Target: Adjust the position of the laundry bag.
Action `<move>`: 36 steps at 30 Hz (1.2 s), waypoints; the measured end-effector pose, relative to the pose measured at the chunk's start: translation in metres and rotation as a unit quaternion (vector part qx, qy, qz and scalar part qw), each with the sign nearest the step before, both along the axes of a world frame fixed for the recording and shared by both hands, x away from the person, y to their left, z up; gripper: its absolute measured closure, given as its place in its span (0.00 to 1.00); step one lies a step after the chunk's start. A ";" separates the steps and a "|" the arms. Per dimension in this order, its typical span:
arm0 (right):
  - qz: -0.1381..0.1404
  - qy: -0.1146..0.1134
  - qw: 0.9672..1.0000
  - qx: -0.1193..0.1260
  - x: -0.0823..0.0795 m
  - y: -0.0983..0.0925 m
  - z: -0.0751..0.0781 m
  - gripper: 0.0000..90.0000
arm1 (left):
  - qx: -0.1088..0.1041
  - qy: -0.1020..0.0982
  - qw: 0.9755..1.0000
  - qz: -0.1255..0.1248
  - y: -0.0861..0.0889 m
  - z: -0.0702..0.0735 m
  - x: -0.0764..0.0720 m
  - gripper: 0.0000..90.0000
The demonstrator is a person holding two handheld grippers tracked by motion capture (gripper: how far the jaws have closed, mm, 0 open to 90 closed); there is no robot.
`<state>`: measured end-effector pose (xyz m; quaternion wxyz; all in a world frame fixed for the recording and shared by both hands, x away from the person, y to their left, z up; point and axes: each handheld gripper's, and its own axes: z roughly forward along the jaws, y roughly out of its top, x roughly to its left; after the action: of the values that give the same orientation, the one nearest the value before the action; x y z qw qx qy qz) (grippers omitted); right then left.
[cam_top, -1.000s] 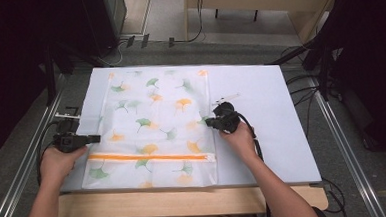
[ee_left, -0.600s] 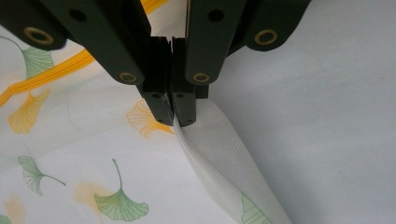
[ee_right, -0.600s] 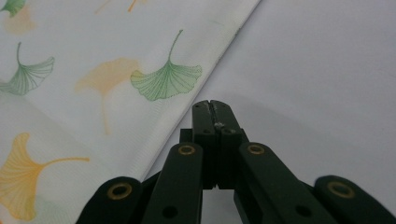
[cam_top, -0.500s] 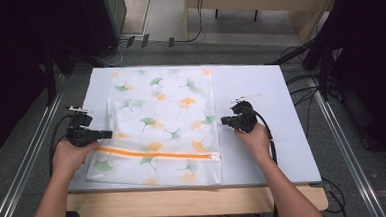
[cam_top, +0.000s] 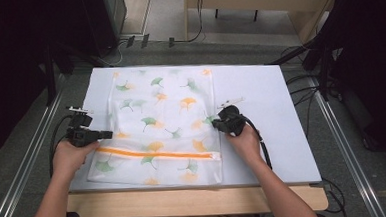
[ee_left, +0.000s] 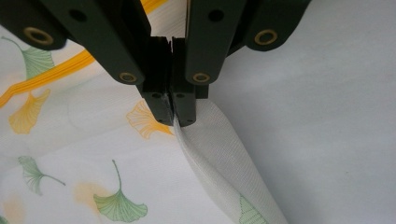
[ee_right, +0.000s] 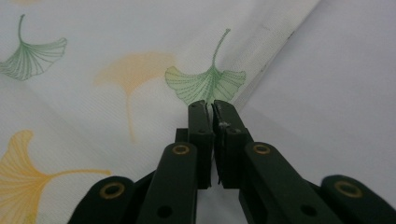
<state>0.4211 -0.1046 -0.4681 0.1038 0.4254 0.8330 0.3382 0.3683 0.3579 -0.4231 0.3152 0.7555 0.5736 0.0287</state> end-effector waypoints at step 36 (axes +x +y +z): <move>-0.094 0.010 0.994 0.057 0.002 -0.108 0.018 0.72 | -0.014 -0.016 0.996 -0.092 -0.065 0.000 0.008 0.67</move>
<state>0.4235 -0.2128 -0.4499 0.1025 0.5101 0.7697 0.3701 0.3766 0.2926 -0.4229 0.3360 0.8000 0.4971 0.0042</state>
